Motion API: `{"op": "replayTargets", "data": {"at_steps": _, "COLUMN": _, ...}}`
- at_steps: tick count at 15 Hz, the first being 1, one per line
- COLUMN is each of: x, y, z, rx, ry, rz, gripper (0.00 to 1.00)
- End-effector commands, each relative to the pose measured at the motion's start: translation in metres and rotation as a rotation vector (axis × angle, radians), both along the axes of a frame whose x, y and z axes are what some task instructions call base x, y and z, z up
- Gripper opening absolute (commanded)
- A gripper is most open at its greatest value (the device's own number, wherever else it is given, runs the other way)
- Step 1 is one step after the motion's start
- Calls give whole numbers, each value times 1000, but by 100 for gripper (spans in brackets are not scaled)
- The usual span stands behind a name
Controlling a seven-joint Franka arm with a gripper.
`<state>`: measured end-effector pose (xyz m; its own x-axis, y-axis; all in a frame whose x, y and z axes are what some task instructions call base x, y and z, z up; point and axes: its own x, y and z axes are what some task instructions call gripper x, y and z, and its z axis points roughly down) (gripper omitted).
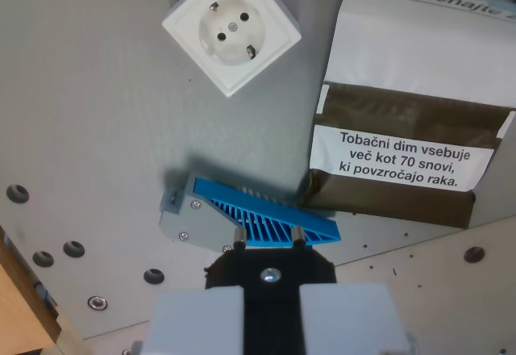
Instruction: Move above the white socket
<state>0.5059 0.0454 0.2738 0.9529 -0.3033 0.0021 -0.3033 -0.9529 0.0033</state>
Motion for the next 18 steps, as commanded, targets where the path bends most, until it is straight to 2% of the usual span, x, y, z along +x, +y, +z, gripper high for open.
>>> {"op": "replayTargets", "data": {"at_steps": 1, "x": 0, "y": 0, "z": 0, "rx": 0, "ry": 0, "rz": -1, "gripper": 0}}
{"op": "replayTargets", "data": {"at_steps": 10, "x": 0, "y": 0, "z": -2, "rx": 2, "ry": -1, "rz": 26, "gripper": 0}}
{"op": "replayTargets", "data": {"at_steps": 18, "x": 3, "y": 0, "z": -14, "rx": 8, "ry": -21, "rz": 107, "gripper": 0}}
